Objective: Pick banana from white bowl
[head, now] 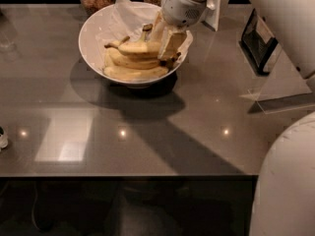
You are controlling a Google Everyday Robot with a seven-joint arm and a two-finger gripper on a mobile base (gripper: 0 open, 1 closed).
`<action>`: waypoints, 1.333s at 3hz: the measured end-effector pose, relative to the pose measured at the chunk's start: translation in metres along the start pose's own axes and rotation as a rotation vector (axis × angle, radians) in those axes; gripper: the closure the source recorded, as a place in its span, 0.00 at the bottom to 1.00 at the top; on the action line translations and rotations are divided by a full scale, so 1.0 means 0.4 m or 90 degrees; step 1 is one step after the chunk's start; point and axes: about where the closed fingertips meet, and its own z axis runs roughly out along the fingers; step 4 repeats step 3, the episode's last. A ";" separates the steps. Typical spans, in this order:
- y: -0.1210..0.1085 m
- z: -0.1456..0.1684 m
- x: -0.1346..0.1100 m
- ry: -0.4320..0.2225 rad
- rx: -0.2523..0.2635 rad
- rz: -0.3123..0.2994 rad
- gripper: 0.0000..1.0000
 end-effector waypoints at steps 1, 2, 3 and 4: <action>0.015 -0.055 0.003 0.014 0.013 -0.005 1.00; 0.036 -0.110 0.000 0.015 0.029 -0.006 1.00; 0.074 -0.174 0.000 -0.005 0.043 -0.001 1.00; 0.074 -0.174 0.000 -0.005 0.043 -0.001 1.00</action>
Offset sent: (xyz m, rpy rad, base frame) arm -0.0399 -0.0409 0.0593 -0.0095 -0.0612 -0.0182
